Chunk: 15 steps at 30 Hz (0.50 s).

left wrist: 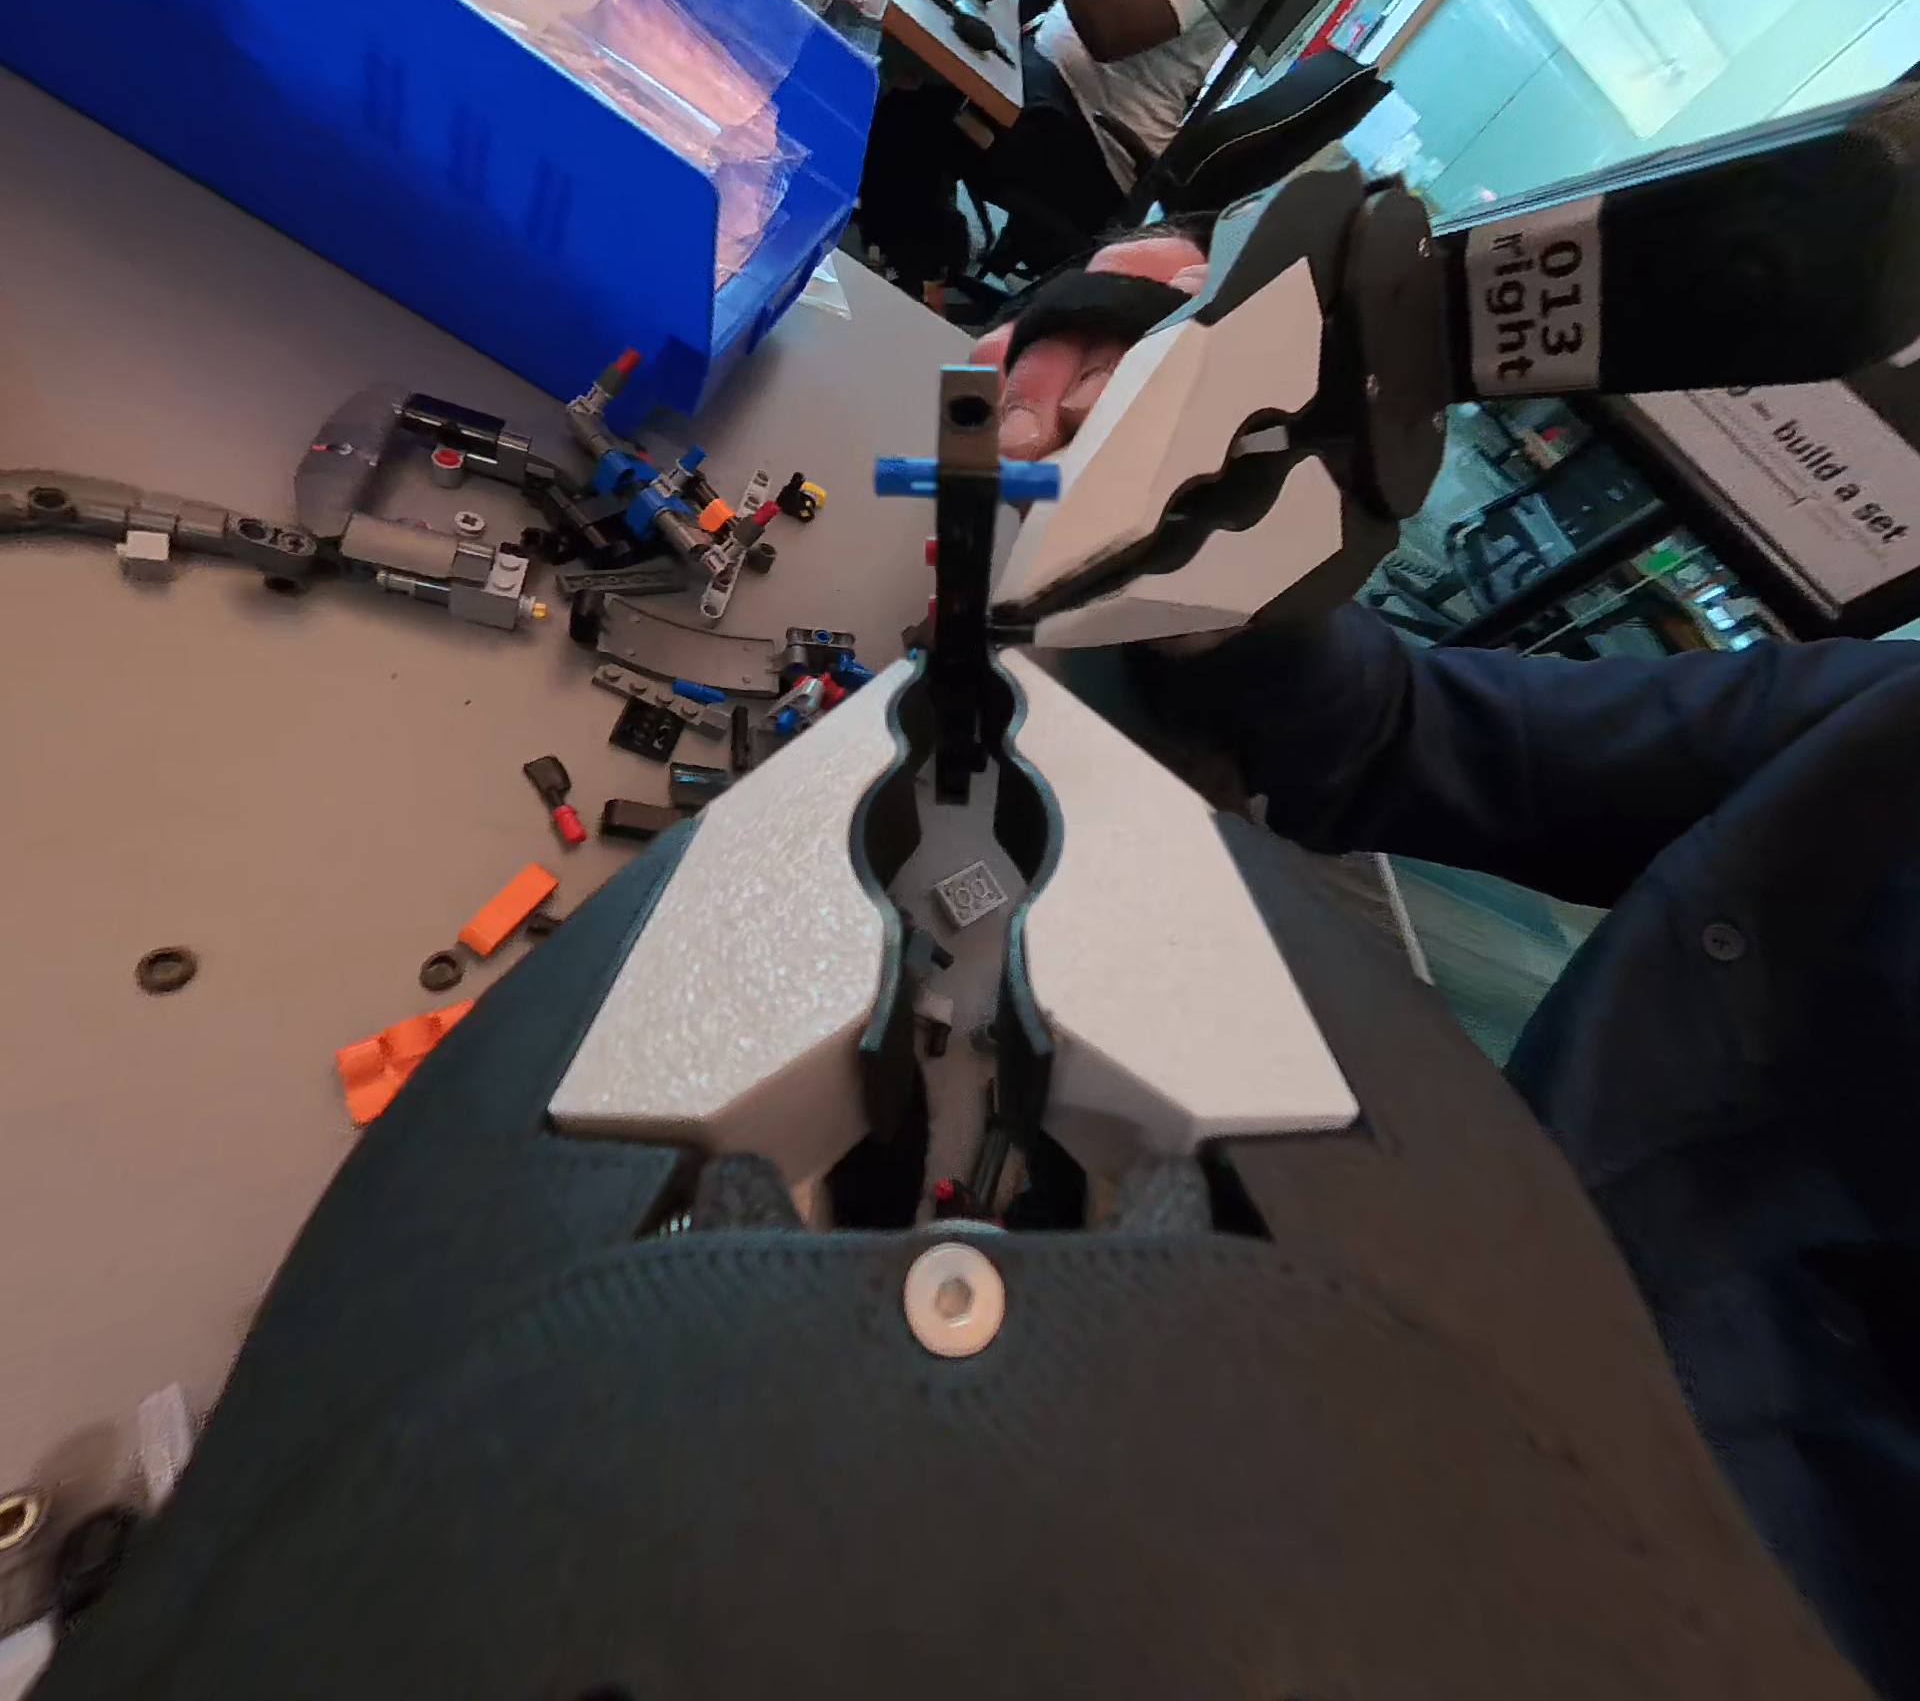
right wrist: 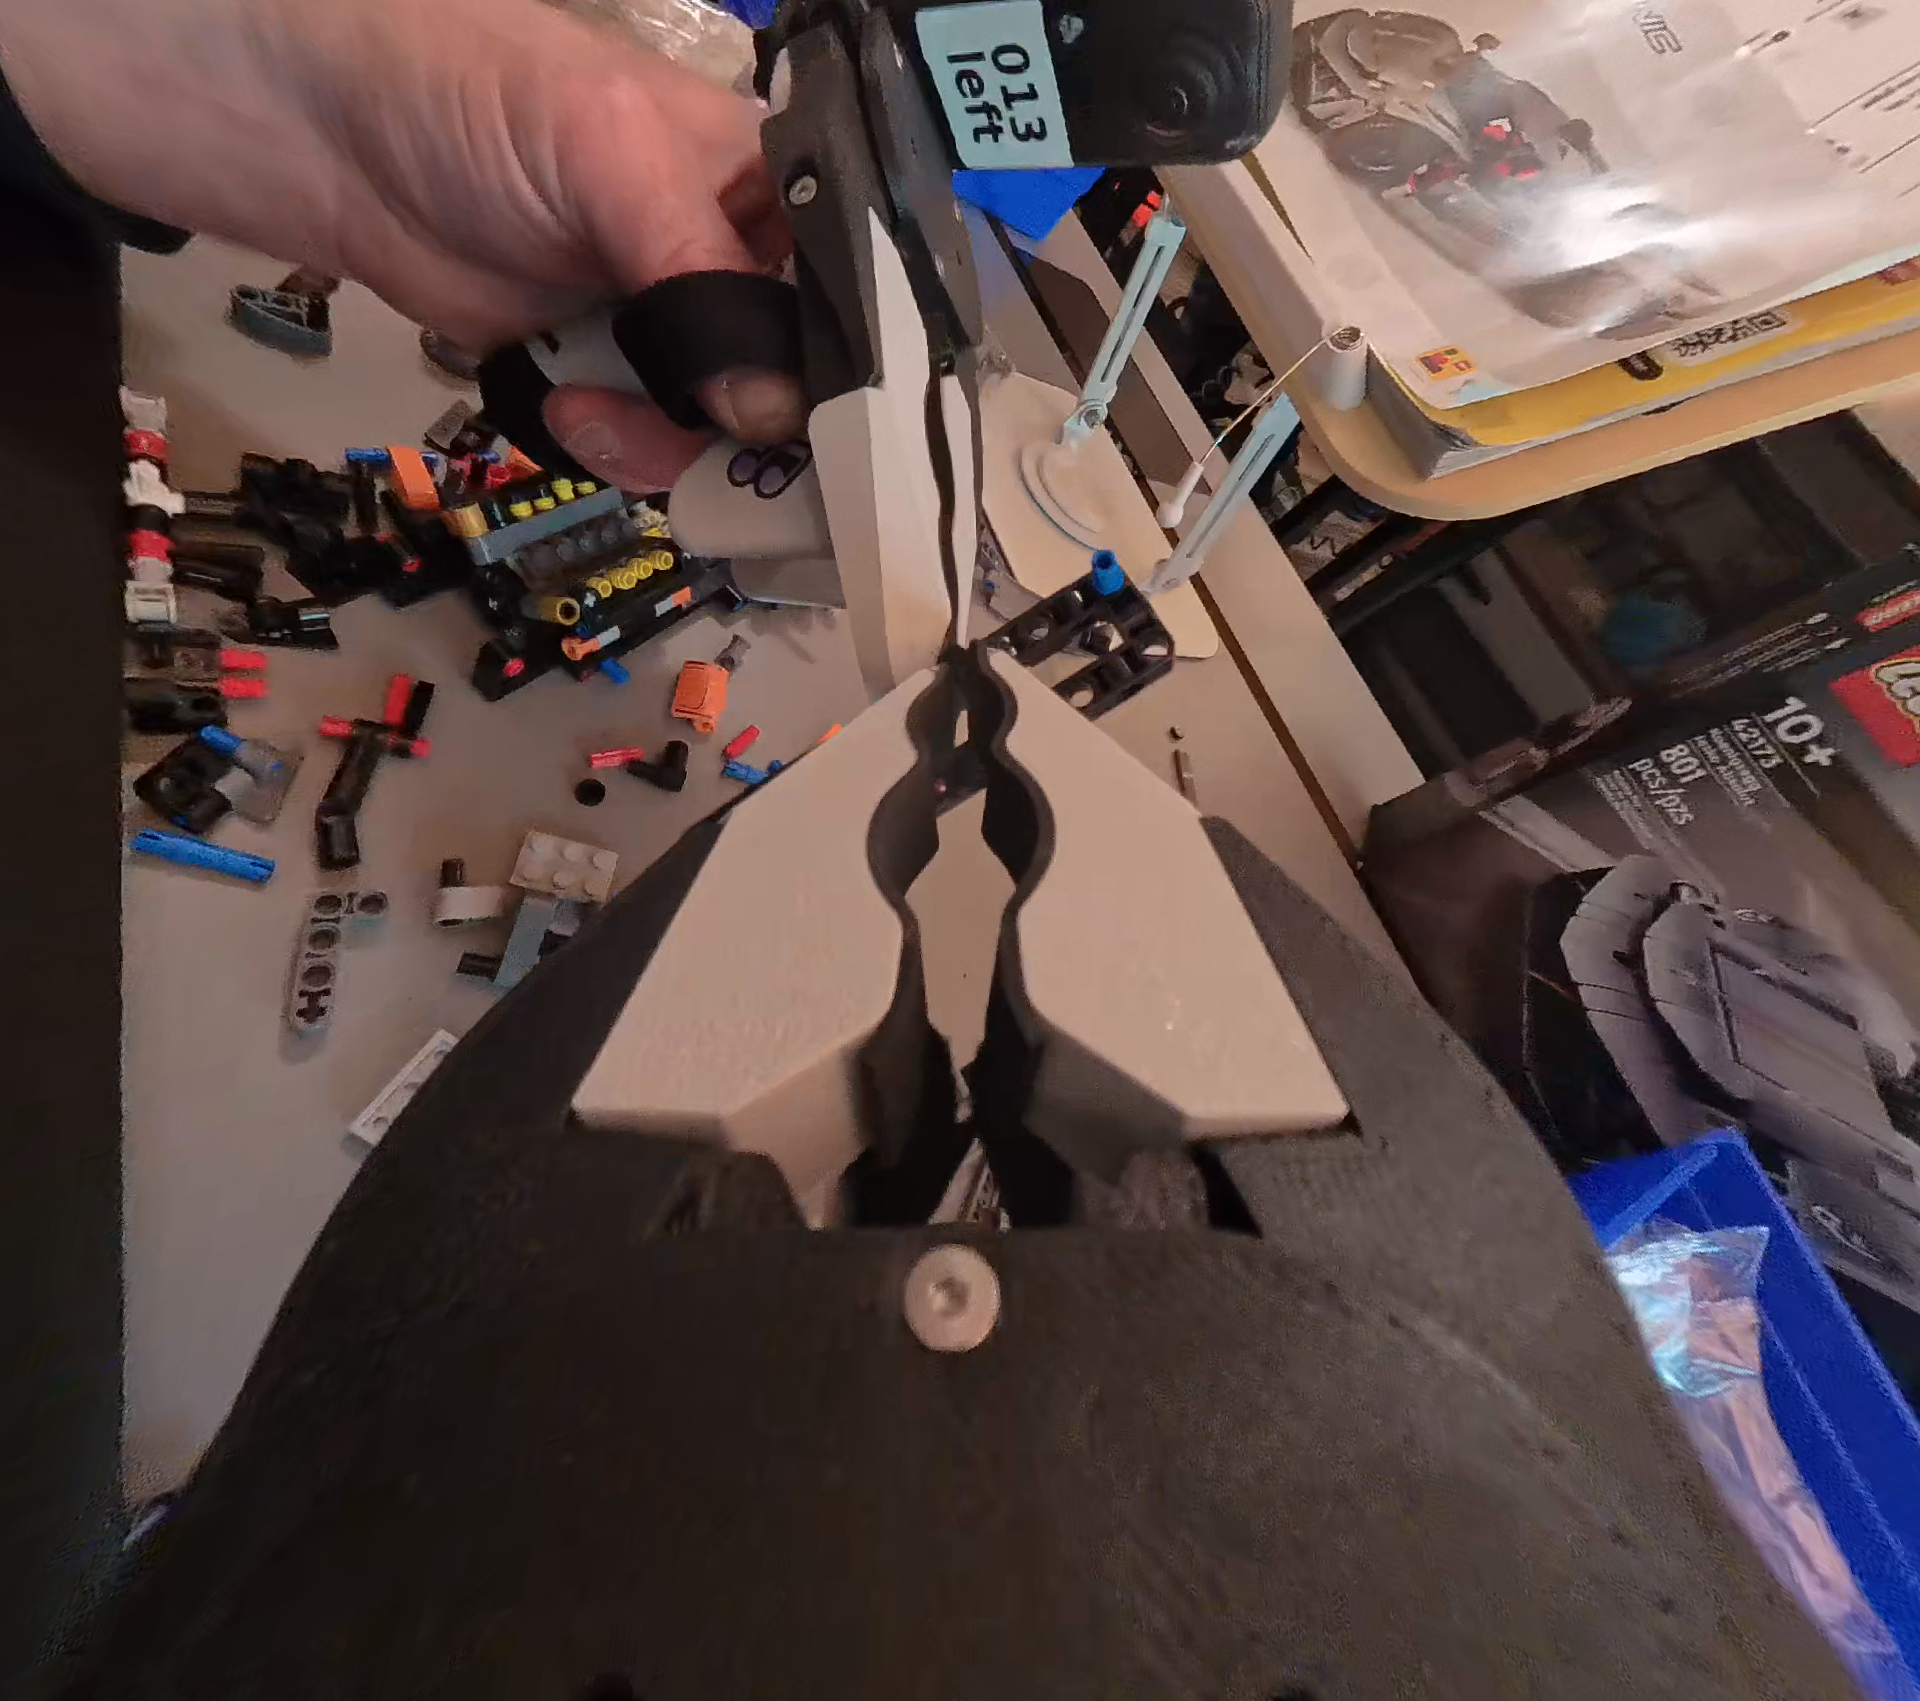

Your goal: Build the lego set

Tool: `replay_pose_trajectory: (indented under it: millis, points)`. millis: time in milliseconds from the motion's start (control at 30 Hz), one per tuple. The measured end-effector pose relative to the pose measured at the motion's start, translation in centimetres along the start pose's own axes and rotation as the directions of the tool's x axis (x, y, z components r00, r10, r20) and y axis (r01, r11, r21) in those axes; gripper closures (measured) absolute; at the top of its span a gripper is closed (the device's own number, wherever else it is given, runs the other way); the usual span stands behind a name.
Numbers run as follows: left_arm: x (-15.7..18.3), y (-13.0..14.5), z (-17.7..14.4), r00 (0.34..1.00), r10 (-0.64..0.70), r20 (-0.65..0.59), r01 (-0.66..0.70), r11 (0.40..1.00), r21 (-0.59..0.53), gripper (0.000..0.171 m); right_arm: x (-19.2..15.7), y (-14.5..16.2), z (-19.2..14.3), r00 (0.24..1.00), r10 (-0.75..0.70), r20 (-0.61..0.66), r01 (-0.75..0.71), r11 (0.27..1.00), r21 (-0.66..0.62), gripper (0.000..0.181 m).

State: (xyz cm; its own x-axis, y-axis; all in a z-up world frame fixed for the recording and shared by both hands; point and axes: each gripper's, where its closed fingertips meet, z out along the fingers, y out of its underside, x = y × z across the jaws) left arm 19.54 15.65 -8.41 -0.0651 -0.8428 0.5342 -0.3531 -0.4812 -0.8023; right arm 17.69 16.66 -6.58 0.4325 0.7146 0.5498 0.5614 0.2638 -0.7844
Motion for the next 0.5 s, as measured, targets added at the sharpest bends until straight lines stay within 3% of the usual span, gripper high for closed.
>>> replay_pose_trajectory:
  millis: [100, 133, 200, 267, 400, 500]
  points:
    - [-0.7, 0.0, -0.2, 0.999, -0.014, 0.040, 0.014, 1.000, 0.008, 0.166, -0.2, 0.0, 0.0, 0.999, 0.045, 0.027, -0.045, 0.999, 0.009, 0.181]
    - [-1.8, 0.0, -0.2, 0.994, -0.002, 0.105, 0.001, 1.000, 0.011, 0.167, -0.8, -0.7, 0.0, 0.996, 0.063, 0.068, -0.066, 0.997, 0.043, 0.181]
    - [-1.8, 0.0, 0.0, 0.997, -0.008, 0.075, 0.008, 1.000, 0.004, 0.166, -2.8, -2.3, 0.4, 0.988, 0.047, 0.145, -0.060, 0.995, 0.082, 0.181]
    - [-1.4, -0.4, -0.2, 0.990, 0.065, 0.125, -0.066, 0.998, 0.004, 0.166, -1.8, -0.6, 1.1, 0.997, 0.014, 0.077, -0.014, 1.000, 0.000, 0.181]
    - [-2.0, -1.0, -0.5, 0.956, 0.155, 0.250, -0.157, 0.988, -0.012, 0.167, 1.5, -1.5, -1.3, 0.971, 0.225, 0.075, -0.235, 0.954, 0.186, 0.181]
    - [-2.9, -0.8, -0.2, 0.890, 0.270, 0.368, -0.256, 0.963, -0.088, 0.167, 2.6, -1.4, -1.4, 0.956, 0.289, 0.037, -0.291, 0.935, 0.201, 0.181]
